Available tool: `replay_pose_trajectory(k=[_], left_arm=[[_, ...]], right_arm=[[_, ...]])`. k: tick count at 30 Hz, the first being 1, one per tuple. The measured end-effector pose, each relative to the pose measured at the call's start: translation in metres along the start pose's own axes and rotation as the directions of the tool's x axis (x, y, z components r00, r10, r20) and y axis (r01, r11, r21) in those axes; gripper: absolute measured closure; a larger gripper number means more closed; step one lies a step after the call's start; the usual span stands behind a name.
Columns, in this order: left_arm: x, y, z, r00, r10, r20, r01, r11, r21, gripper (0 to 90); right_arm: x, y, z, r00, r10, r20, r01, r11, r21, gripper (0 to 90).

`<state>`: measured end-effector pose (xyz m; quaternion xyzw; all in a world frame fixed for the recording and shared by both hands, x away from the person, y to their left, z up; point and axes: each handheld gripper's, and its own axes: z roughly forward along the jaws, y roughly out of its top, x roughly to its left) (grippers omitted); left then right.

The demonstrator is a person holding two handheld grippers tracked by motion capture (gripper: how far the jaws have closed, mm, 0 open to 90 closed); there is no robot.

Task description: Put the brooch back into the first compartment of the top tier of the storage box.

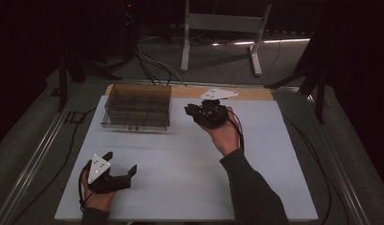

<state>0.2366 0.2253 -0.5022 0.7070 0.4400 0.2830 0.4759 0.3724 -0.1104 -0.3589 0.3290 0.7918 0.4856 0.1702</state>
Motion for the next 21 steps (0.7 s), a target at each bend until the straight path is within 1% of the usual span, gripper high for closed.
replay_pose_trajectory(k=[3,7,8,13,17,21], left_arm=[[0.000,0.000,0.000,1.0000,-0.002,0.001,0.002,1.0000,-0.001,0.4],[0.000,0.000,0.000,1.0000,0.001,0.002,-0.001,1.0000,0.001,0.4],[0.000,0.000,0.000,1.0000,0.000,0.002,0.000,1.0000,0.000,0.4],[0.000,0.000,0.000,1.0000,-0.001,0.003,0.001,1.0000,0.001,0.4],[0.001,0.000,-0.001,1.0000,0.000,0.002,0.000,1.0000,0.001,0.4],[0.001,-0.001,-0.001,1.0000,-0.003,0.002,0.003,1.0000,0.001,0.4]], right_arm=[[0.005,0.004,0.007,0.9999,-0.008,-0.011,0.008,1.000,-0.001,80.2],[0.007,0.007,0.011,0.9998,-0.015,-0.014,0.015,1.000,-0.006,80.2],[0.010,0.010,0.016,0.9996,-0.017,-0.021,0.017,1.000,-0.014,80.1],[0.012,0.014,0.024,0.9994,-0.019,-0.028,0.019,1.000,-0.012,80.2],[0.016,0.020,0.035,0.9986,-0.022,-0.049,0.021,1.000,-0.003,80.1],[0.019,0.024,0.041,0.9981,-0.024,-0.056,0.024,1.000,0.003,80.2]])
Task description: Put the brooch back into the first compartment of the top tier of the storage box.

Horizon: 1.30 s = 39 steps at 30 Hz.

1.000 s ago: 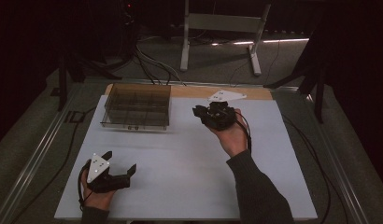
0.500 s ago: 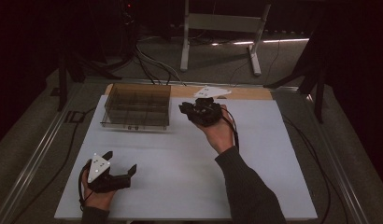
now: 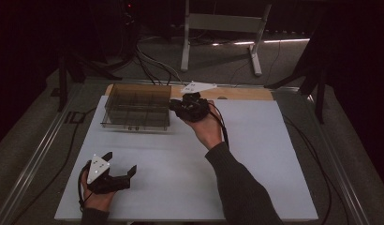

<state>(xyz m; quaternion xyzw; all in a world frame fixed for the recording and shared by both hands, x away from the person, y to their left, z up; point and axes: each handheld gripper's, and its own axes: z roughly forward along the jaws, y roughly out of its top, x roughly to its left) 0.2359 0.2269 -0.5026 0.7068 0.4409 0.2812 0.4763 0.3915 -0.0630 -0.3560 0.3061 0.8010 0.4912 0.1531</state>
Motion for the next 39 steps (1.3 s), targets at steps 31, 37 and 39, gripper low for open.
replay_pose_trajectory(k=[31,37,39], left_arm=[[0.002,0.000,-0.001,0.9999,-0.012,0.005,0.012,0.9999,-0.009,0.4],[0.002,0.000,-0.001,0.9999,-0.013,0.008,0.013,0.9998,-0.011,0.4],[0.003,0.000,-0.002,0.9998,-0.014,0.011,0.015,0.9998,-0.013,0.4]], right_arm=[[0.021,0.029,0.066,0.9986,0.001,-0.052,0.000,1.000,0.016,80.2],[0.026,0.037,0.074,0.9985,-0.012,-0.054,0.014,1.000,0.023,80.2],[0.028,0.039,0.076,0.9984,-0.021,-0.052,0.023,0.999,0.028,80.3]])
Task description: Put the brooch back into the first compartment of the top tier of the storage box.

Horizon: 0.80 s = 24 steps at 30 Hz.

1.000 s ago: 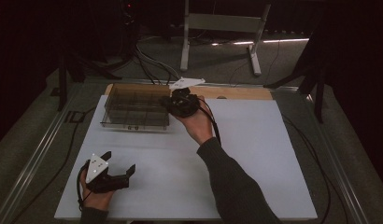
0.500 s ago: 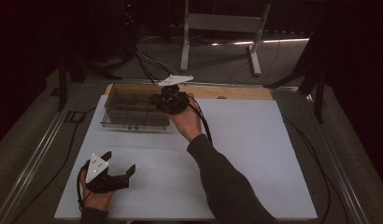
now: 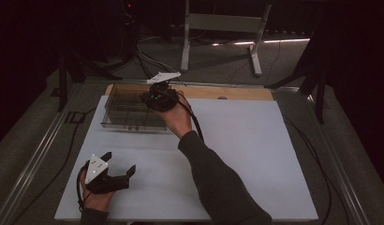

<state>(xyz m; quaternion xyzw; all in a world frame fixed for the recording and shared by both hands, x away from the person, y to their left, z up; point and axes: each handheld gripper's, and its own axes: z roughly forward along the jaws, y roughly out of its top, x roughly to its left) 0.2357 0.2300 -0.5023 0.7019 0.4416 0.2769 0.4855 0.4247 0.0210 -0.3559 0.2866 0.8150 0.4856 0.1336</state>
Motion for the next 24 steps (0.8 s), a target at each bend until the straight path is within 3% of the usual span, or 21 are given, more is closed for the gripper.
replay_pose_trajectory(k=[10,24], left_arm=[[0.000,0.000,-0.001,1.0000,-0.010,0.002,0.010,0.9999,-0.008,0.4],[0.000,0.000,-0.001,0.9999,-0.013,0.004,0.013,0.9999,-0.010,0.4]], right_arm=[[0.011,0.005,0.016,0.9999,0.001,-0.014,-0.001,1.000,0.007,80.3],[0.014,0.001,0.040,0.9990,0.036,-0.027,-0.035,0.999,0.026,80.3]])
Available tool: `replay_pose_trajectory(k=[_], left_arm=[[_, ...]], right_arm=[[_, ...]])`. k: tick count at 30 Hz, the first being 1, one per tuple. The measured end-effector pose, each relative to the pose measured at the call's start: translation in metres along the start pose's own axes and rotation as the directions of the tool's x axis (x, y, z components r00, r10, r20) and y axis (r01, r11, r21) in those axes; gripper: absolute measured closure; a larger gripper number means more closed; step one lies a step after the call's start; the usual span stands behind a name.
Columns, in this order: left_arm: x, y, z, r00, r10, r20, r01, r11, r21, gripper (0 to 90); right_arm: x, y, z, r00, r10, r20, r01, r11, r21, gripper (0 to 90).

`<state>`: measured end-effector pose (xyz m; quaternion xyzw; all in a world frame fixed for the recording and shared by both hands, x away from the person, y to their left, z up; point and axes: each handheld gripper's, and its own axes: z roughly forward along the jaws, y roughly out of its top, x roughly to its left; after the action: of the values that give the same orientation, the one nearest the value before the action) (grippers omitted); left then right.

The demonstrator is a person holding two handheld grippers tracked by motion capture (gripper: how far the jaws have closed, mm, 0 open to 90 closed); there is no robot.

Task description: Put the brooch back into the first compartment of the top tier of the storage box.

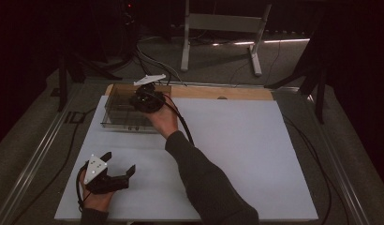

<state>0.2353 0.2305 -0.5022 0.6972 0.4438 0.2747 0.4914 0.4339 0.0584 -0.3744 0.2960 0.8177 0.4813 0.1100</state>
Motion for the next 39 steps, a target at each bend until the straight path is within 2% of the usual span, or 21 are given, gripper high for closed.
replay_pose_trajectory(k=[26,39], left_arm=[[-0.002,0.001,0.001,1.0000,-0.003,0.007,0.003,1.0000,-0.004,0.4],[-0.003,0.001,0.002,0.9999,-0.003,0.010,0.003,1.0000,-0.006,0.4]], right_arm=[[0.007,-0.009,0.037,0.9994,0.030,-0.019,-0.029,0.999,0.042,80.2],[0.006,-0.014,0.045,0.9986,0.043,-0.030,-0.041,0.997,0.067,80.2]])
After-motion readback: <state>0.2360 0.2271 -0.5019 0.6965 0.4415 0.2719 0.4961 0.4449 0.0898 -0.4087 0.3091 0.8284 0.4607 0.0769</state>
